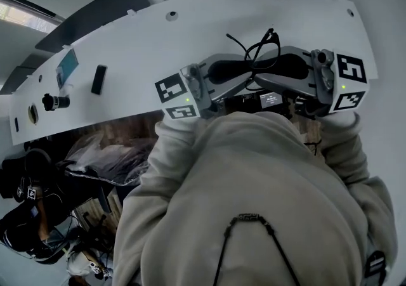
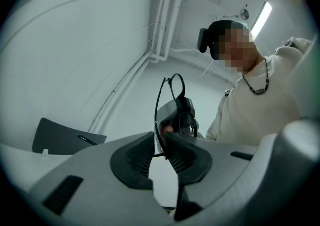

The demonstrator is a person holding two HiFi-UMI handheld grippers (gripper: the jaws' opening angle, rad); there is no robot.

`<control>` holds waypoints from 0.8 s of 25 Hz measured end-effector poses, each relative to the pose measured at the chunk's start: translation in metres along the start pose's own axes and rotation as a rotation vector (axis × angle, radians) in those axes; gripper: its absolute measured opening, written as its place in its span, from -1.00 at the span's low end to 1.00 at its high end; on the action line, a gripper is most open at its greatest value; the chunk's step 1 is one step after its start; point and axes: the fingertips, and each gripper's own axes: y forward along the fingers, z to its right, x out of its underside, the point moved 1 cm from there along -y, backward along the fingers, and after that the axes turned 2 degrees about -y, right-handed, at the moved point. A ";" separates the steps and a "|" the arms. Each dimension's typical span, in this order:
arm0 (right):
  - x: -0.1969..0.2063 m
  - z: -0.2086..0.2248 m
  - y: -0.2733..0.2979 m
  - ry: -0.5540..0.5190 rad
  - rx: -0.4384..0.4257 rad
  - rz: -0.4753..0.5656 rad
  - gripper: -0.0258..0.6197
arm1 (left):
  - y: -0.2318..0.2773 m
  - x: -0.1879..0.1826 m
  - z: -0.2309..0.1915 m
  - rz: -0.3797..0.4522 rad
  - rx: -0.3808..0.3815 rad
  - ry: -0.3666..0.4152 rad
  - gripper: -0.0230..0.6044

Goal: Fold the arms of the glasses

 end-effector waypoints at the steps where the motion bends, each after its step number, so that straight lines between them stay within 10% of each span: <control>1: 0.001 0.000 -0.001 0.006 -0.003 -0.006 -0.74 | -0.001 0.000 -0.003 0.018 -0.021 -0.005 -0.73; 7: -0.001 0.004 -0.006 0.020 0.011 0.017 -0.74 | -0.041 -0.019 -0.022 0.145 -0.122 -0.031 -0.49; 14: 0.003 -0.014 0.011 -0.061 -0.041 -0.016 -0.74 | -0.082 -0.007 -0.086 0.104 -0.496 -0.089 -0.48; 20: 0.019 -0.025 0.030 -0.170 -0.065 -0.114 -0.74 | -0.079 -0.006 -0.086 0.106 -0.491 -0.141 -0.48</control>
